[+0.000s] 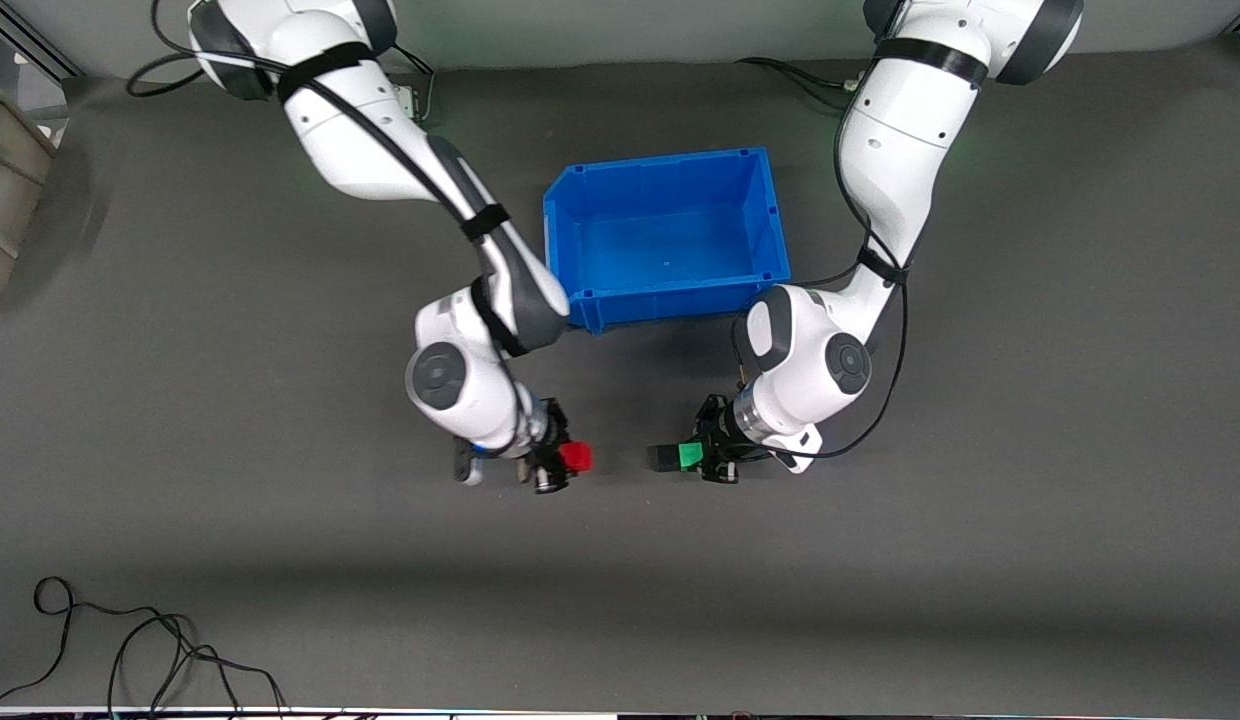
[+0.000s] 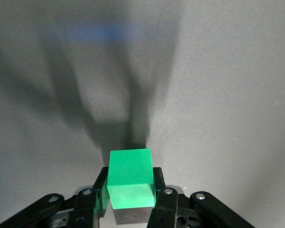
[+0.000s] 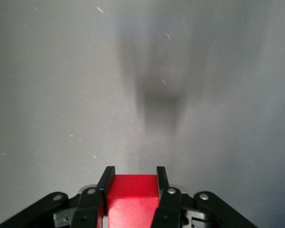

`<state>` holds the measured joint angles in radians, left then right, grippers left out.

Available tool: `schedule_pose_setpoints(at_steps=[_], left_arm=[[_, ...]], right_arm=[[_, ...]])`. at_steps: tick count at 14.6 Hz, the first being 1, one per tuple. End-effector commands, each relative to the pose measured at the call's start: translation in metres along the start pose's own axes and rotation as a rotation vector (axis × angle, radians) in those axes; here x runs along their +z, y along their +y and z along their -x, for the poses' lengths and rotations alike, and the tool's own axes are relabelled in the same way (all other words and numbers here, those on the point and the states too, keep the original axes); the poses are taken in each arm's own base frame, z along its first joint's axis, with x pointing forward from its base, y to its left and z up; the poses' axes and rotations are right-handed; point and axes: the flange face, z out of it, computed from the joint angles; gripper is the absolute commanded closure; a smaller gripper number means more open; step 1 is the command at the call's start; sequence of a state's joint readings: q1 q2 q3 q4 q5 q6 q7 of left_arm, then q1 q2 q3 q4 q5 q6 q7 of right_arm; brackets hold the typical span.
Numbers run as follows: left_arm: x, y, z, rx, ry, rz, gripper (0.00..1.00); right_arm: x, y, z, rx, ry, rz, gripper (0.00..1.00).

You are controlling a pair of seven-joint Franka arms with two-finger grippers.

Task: Attach green and red cubes to black cube
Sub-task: 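Carry the red and green cubes toward the black cube with both grippers, then press the red and green cubes against the black cube with both grippers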

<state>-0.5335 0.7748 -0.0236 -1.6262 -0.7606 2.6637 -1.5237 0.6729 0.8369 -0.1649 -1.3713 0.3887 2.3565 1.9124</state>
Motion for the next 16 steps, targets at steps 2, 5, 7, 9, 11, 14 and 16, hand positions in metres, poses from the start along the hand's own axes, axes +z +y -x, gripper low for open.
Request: schedule_pose_setpoints(at_steps=[2, 5, 7, 9, 11, 14, 16], left_arm=[[0.005, 0.001, 0.003, 0.005, 0.007, 0.000, 0.86], [0.007, 0.000, 0.002, 0.007, 0.009, -0.002, 0.80], [0.008, 0.000, 0.002, 0.009, 0.011, -0.003, 0.75], [0.009, -0.002, 0.004, 0.014, 0.010, -0.003, 0.76], [0.010, -0.003, 0.006, 0.016, 0.010, -0.003, 0.75], [0.009, -0.002, 0.006, 0.020, 0.011, 0.006, 0.22], [0.010, -0.004, 0.010, 0.028, 0.011, 0.004, 0.00]], right_arm=[[0.025, -0.003, 0.016, 0.106, 0.095, -0.043, 1.00], [0.046, 0.007, 0.025, 0.150, 0.108, -0.032, 1.00], [0.058, 0.014, 0.037, 0.152, 0.110, -0.034, 1.00], [0.066, 0.016, 0.038, 0.162, 0.114, -0.030, 1.00], [0.068, 0.020, 0.057, 0.183, 0.097, -0.046, 1.00], [0.073, 0.027, 0.072, 0.191, 0.088, -0.053, 1.00], [0.073, 0.032, 0.079, 0.192, 0.087, -0.053, 1.00]])
